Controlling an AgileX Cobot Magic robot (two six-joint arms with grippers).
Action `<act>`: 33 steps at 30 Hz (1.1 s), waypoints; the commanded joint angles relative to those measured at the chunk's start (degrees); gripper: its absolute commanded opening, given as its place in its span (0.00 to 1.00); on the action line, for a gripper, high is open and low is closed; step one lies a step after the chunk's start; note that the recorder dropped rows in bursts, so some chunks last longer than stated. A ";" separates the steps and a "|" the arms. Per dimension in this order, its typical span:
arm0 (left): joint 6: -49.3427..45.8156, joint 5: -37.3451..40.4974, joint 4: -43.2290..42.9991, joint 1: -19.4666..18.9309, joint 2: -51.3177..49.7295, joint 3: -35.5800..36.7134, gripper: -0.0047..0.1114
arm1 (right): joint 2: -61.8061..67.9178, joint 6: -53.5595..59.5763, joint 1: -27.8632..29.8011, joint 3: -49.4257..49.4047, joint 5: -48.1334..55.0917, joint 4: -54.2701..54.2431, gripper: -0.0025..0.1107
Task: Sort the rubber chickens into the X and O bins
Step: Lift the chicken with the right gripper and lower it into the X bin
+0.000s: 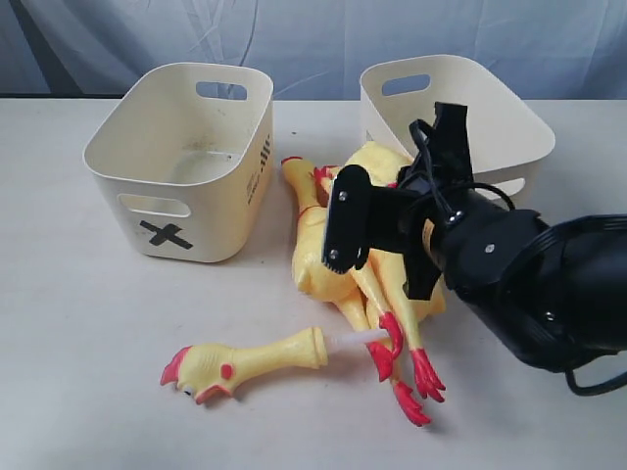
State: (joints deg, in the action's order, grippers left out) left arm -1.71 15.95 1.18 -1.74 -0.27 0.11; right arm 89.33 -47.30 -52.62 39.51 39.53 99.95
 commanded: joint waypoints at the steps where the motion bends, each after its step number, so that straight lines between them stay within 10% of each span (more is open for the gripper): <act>1: 0.16 -0.54 -0.43 0.26 0.27 -0.11 0.04 | -4.55 0.27 -0.04 1.52 -2.61 0.00 0.01; 27: 0.16 -0.54 -0.43 0.26 0.27 -0.11 0.04 | -2.10 -2.07 -0.20 29.07 -21.71 0.00 0.01; 33: 0.16 -0.54 -0.43 0.26 0.27 -0.11 0.04 | 4.55 0.82 -3.39 29.49 -7.24 0.00 0.01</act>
State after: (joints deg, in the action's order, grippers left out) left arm -1.71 15.95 1.18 -1.74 -0.27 0.11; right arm 93.78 -47.10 -55.74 68.47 30.86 99.73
